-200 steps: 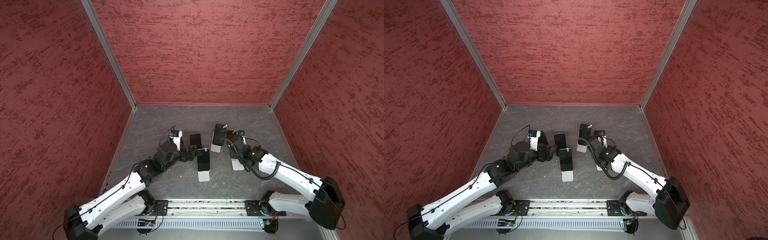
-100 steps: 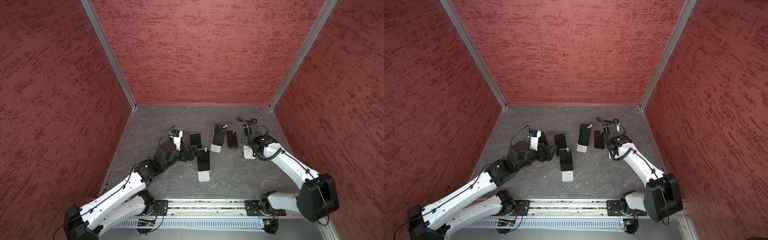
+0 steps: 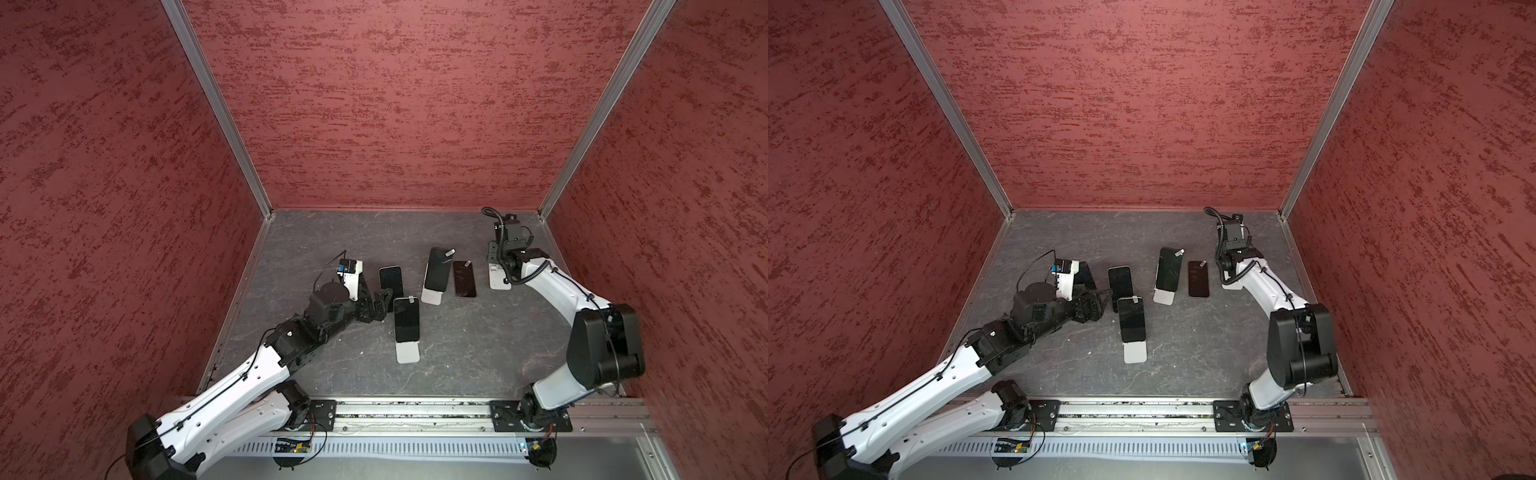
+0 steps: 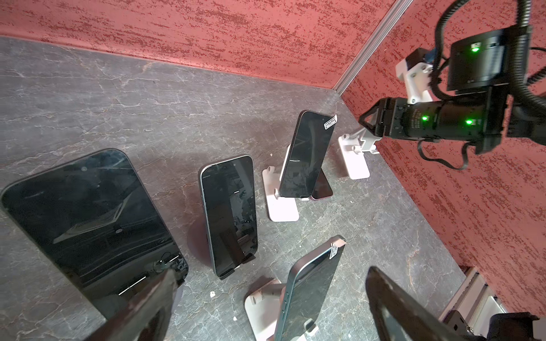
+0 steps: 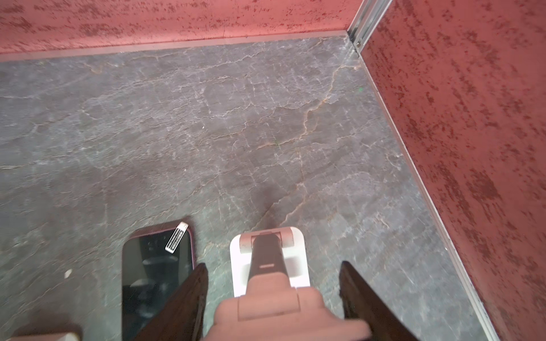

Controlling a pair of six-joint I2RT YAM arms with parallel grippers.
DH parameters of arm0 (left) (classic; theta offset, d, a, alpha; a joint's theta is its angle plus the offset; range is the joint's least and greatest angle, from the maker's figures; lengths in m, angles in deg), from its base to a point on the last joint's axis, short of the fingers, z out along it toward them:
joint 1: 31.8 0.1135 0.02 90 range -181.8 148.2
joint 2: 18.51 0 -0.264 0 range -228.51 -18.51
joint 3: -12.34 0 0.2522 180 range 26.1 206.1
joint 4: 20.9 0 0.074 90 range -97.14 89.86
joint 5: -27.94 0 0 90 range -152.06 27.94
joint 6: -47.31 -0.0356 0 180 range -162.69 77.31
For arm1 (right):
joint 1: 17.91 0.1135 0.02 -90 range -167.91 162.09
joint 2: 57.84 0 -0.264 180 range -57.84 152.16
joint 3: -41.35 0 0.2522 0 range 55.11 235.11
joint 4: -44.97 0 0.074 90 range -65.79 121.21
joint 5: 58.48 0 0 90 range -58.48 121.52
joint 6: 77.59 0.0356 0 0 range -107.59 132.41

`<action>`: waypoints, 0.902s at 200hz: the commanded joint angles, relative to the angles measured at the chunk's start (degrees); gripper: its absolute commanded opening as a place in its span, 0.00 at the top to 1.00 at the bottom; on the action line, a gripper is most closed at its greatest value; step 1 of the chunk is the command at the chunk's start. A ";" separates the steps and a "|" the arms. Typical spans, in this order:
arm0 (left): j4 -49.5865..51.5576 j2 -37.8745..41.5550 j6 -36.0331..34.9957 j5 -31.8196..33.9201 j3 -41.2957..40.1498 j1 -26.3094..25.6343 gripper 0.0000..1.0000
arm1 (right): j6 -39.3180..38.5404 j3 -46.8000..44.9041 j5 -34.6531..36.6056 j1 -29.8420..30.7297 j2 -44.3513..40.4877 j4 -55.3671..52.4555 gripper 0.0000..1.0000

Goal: Remove the phone from the phone stand
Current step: Place the phone stand at the top-right of the table.

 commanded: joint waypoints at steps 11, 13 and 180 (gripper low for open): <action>-0.63 0.44 -1.38 0.78 0.63 0.42 0.01 | -2.63 6.11 -1.56 -1.14 4.36 6.74 0.45; -0.61 0.42 -1.38 0.77 0.56 0.42 0.01 | -2.70 6.38 -1.61 -1.25 4.63 6.85 0.45; 2.81 2.55 1.31 5.23 1.48 0.34 0.00 | -3.88 25.79 -12.21 -3.41 25.32 12.65 0.43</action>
